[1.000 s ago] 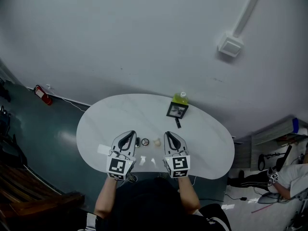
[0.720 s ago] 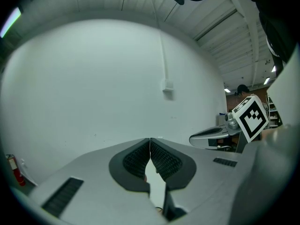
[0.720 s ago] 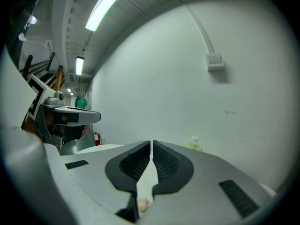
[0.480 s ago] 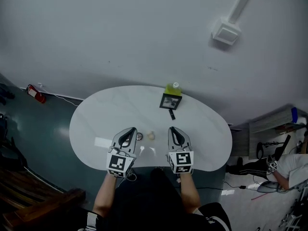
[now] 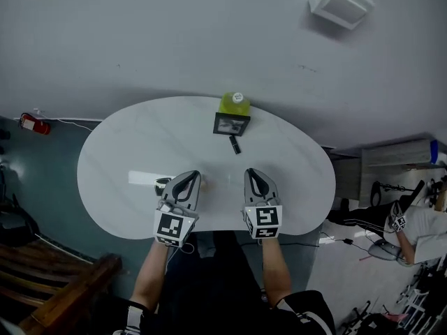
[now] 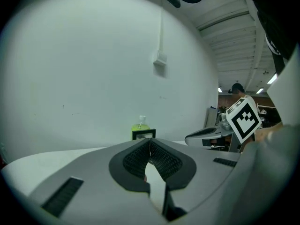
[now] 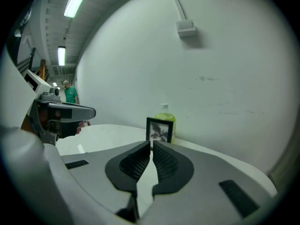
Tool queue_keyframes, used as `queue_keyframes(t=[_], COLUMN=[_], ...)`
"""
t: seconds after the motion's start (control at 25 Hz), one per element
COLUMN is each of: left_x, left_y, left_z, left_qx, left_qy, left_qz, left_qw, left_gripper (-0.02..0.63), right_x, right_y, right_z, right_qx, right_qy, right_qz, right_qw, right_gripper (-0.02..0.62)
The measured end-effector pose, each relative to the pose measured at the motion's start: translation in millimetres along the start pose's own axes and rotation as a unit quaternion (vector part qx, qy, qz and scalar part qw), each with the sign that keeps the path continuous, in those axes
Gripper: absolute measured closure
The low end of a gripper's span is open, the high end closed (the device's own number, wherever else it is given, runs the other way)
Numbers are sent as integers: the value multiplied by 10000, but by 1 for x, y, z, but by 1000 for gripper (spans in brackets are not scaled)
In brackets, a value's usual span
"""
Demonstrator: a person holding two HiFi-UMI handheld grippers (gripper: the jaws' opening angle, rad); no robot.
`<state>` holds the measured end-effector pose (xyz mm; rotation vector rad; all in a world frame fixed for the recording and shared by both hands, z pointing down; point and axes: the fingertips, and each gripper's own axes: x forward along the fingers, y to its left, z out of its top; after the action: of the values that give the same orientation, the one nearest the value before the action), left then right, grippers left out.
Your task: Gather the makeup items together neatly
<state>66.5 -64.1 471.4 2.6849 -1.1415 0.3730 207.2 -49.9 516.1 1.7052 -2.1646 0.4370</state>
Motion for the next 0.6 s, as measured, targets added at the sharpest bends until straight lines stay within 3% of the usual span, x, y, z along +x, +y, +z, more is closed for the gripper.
queue_keyframes(t=[0.6], left_x=[72], left_y=[-2], left_z=[-93], left_qx=[-474], left_qy=[764], left_qz=[-17], left_qw=[9959], left_gripper=[586], right_x=[75], right_y=[-28], right_z=[-83], right_qx=[261], right_qy=[609], right_qz=[410], right_qw=[9970], right_gripper=[554])
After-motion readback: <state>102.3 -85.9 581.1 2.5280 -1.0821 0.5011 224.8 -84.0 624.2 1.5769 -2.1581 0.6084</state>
